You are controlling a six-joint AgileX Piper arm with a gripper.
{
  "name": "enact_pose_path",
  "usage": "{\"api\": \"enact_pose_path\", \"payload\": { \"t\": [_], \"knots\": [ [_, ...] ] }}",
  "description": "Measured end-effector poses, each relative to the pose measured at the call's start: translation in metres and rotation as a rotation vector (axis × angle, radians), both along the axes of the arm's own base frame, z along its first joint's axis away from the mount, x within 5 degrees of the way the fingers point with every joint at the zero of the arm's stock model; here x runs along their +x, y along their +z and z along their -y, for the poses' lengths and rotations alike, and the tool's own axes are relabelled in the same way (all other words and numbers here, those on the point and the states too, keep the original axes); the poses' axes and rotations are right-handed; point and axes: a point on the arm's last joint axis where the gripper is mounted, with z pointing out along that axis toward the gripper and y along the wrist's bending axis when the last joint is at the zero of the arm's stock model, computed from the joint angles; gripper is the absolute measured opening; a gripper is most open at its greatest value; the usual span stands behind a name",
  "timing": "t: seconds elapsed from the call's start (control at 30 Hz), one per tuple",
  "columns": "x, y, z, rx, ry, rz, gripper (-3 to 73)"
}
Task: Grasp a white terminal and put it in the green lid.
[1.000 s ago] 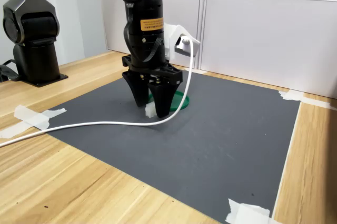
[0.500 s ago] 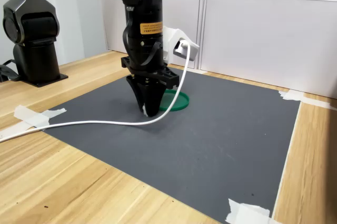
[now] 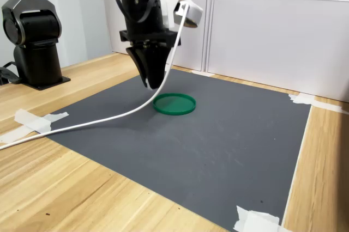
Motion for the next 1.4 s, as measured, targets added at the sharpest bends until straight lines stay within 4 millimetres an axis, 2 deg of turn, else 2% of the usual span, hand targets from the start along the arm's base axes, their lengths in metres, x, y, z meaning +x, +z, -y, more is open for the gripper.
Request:
{"api": "enact_pose_path", "payload": {
  "t": [0.2, 0.43, 0.5, 0.63, 0.87, 1.17, 1.4],
  "knots": [
    [-0.003, 0.033, -0.013, 0.062, -0.013, 0.001, 8.9],
    [-0.006, 0.035, -0.049, 0.047, -0.008, 0.008, 8.9],
    [-0.006, 0.03, -0.058, 0.04, -0.009, -0.004, 8.9],
    [-0.003, 0.005, -0.068, 0.014, -0.01, -0.058, 8.9],
    [0.008, -0.032, -0.069, -0.037, -0.024, -0.067, 8.9],
    [0.018, -0.057, -0.071, -0.051, -0.035, -0.093, 8.9],
    [0.022, -0.062, -0.072, -0.048, -0.048, -0.075, 10.0]
  ]
}}
